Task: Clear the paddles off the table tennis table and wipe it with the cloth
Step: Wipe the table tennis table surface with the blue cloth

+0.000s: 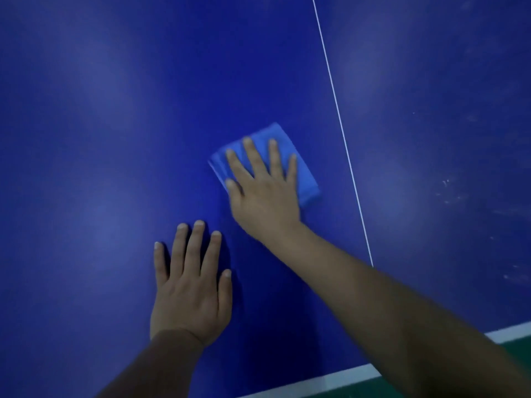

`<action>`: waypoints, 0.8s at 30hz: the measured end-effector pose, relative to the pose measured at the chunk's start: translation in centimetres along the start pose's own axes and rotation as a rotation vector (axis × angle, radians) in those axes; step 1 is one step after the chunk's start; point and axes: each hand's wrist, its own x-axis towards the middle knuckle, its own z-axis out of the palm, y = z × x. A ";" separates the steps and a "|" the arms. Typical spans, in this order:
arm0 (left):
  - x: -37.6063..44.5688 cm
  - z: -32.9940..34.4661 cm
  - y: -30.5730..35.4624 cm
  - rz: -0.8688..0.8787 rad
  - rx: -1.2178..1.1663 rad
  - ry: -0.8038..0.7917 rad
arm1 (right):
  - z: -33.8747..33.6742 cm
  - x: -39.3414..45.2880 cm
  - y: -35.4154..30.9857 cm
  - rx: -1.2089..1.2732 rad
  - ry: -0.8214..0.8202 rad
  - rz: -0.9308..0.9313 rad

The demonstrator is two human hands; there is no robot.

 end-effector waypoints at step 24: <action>-0.1 -0.2 0.0 -0.021 -0.027 -0.038 | -2.8 2.3 18.6 -0.192 0.059 0.403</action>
